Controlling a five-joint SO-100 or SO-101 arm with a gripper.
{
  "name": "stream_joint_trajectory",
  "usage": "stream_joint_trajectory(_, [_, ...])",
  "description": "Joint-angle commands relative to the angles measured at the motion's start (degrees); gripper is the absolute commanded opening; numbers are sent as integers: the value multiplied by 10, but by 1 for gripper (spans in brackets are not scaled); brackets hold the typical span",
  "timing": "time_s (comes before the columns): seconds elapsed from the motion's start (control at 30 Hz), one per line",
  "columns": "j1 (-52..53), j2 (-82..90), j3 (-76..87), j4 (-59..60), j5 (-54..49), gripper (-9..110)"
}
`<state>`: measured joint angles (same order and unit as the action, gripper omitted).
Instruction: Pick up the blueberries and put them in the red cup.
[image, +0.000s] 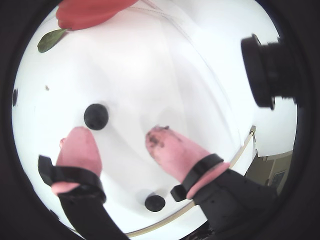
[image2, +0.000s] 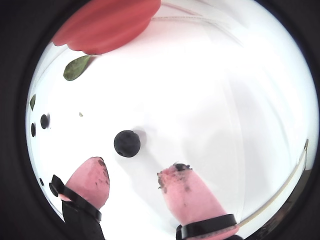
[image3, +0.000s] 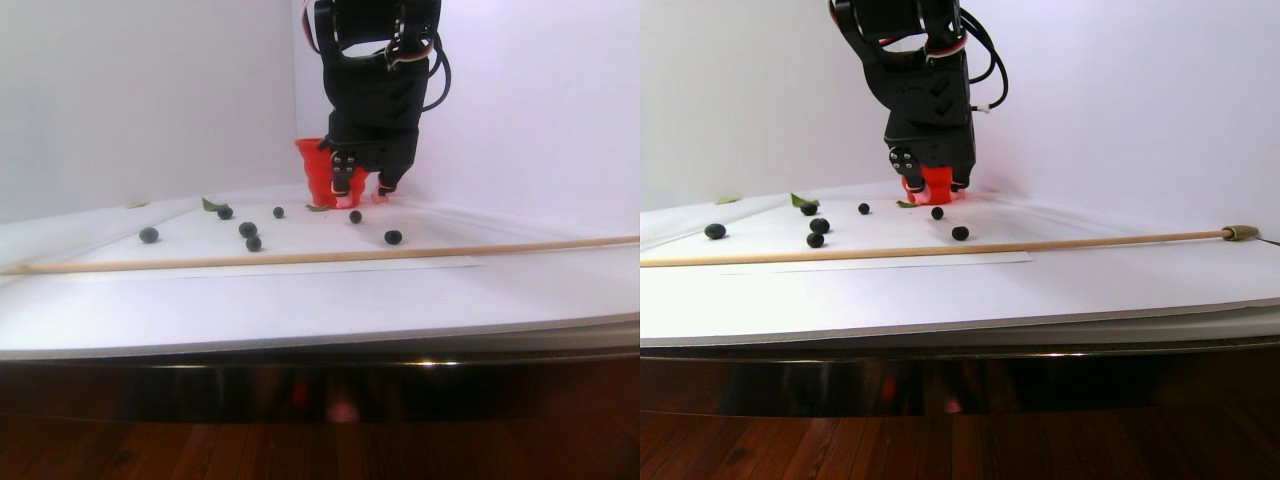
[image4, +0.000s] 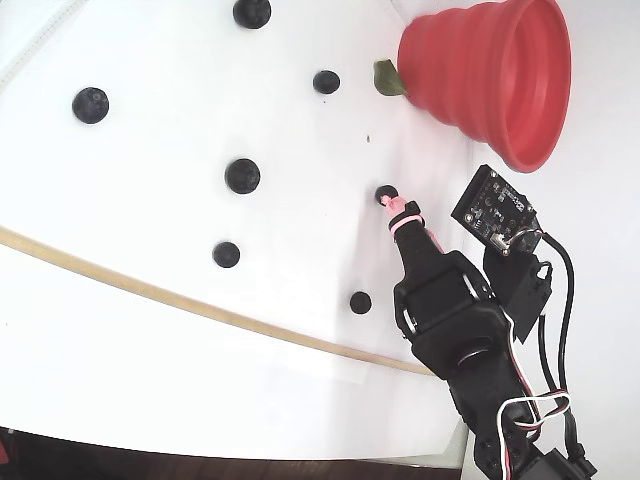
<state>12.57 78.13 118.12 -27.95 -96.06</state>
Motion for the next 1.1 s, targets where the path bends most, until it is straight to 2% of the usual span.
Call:
stream_joint_trajectory(0.0, [-3, 10, -42, -23, 4, 20])
stream_joint_trajectory(1.07, [-11, -67, -94, -74, -2, 21])
